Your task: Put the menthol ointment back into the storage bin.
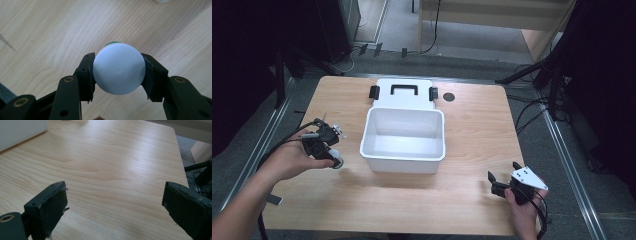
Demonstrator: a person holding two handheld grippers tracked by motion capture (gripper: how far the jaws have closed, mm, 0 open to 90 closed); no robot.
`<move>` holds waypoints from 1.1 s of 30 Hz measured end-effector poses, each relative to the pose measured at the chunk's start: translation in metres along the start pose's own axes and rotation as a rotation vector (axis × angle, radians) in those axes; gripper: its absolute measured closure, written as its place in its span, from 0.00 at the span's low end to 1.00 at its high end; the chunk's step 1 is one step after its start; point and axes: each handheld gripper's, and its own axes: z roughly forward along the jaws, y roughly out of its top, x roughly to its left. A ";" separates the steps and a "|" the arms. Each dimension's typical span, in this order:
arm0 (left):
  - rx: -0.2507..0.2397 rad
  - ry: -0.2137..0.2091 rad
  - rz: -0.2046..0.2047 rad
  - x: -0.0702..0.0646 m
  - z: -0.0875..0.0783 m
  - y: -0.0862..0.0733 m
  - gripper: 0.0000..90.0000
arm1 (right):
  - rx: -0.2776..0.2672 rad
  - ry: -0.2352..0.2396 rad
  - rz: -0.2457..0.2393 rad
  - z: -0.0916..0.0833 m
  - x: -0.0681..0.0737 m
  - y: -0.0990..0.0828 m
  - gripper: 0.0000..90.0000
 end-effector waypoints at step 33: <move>-0.038 0.010 0.089 0.003 -0.094 0.051 0.57 | 0.003 0.000 0.000 0.000 0.000 0.000 0.07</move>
